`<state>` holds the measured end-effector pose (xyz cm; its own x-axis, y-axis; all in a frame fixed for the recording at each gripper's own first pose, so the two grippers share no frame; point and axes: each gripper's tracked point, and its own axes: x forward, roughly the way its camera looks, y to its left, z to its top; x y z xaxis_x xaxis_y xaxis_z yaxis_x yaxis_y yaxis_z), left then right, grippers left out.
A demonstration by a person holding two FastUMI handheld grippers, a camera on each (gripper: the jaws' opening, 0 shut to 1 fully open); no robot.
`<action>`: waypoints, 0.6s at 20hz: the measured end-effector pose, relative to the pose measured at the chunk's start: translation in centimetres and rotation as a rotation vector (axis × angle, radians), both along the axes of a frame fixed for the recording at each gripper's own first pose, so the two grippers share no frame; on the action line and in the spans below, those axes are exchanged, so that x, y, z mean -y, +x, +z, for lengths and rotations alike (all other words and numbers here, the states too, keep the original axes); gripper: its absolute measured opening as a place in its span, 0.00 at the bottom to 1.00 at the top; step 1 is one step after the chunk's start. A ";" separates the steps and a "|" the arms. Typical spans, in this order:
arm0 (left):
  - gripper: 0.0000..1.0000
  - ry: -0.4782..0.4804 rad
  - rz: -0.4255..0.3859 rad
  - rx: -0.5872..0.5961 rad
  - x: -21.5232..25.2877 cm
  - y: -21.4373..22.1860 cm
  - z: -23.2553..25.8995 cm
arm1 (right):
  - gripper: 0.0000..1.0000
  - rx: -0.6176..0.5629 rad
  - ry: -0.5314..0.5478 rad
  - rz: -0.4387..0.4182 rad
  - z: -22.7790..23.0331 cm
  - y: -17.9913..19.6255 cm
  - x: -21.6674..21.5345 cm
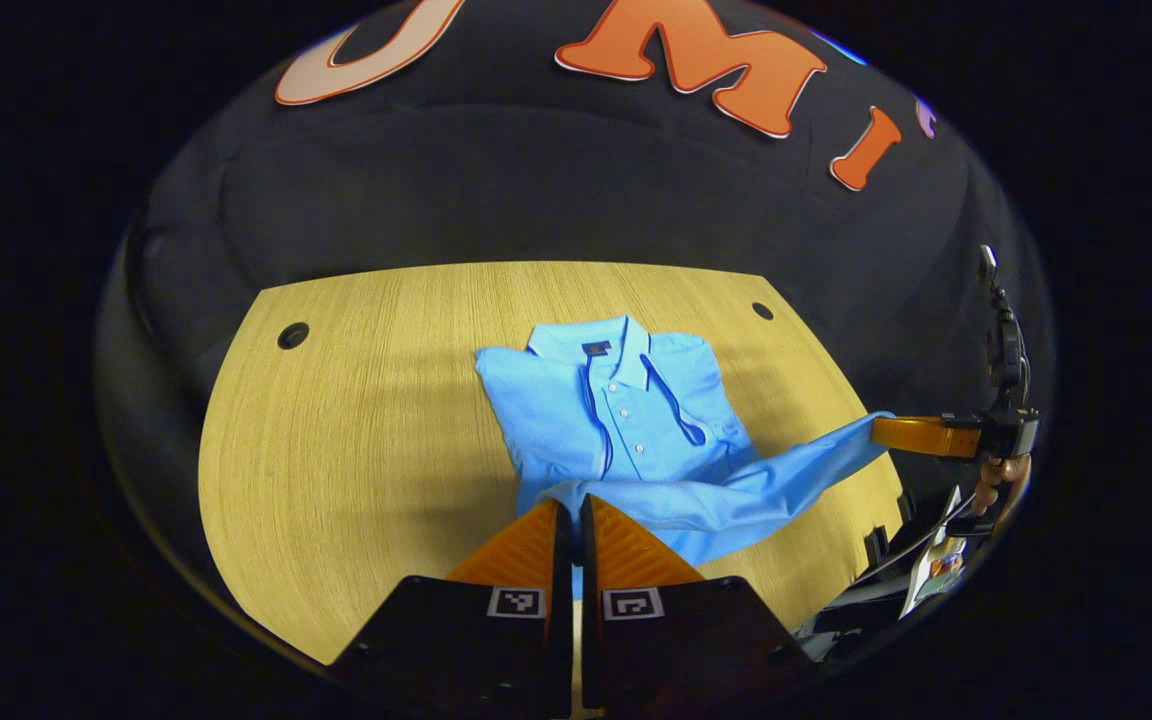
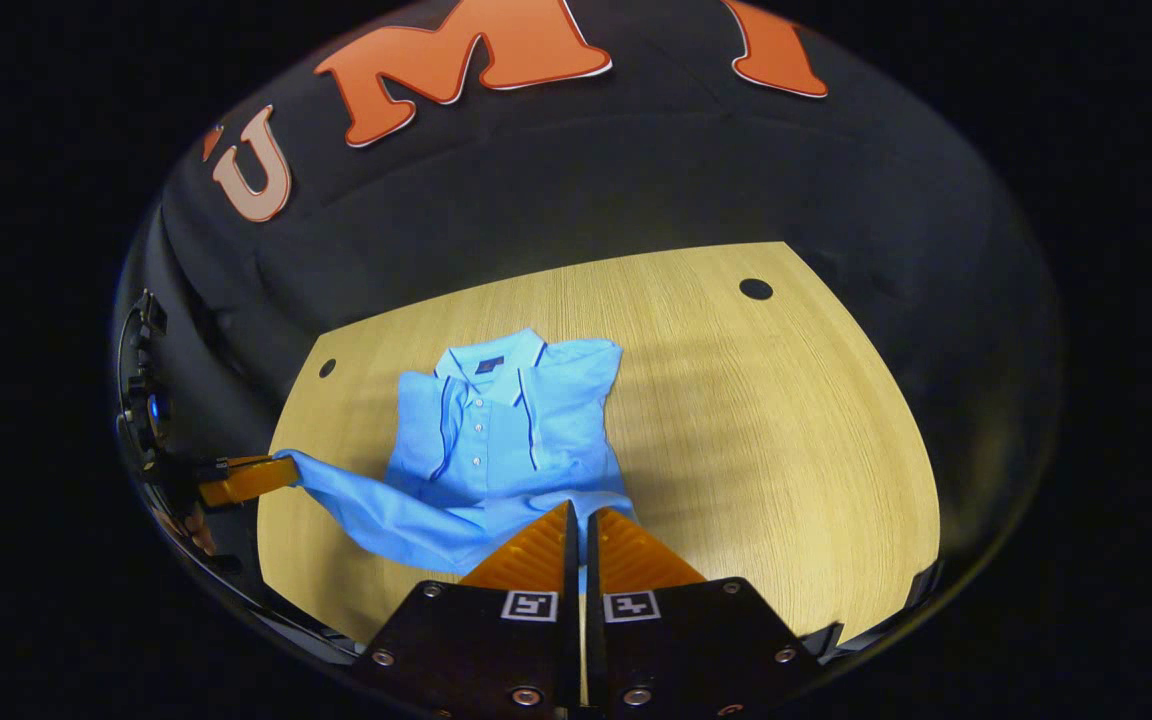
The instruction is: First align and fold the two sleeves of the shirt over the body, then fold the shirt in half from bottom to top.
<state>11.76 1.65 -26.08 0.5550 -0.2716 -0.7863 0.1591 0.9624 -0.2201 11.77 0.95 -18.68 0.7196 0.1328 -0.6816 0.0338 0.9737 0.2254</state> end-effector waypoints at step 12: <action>0.07 0.086 0.000 0.054 -2.0 14.9 -3.3 | 0.02 -0.034 -0.032 0.002 -1.6 14.7 2.7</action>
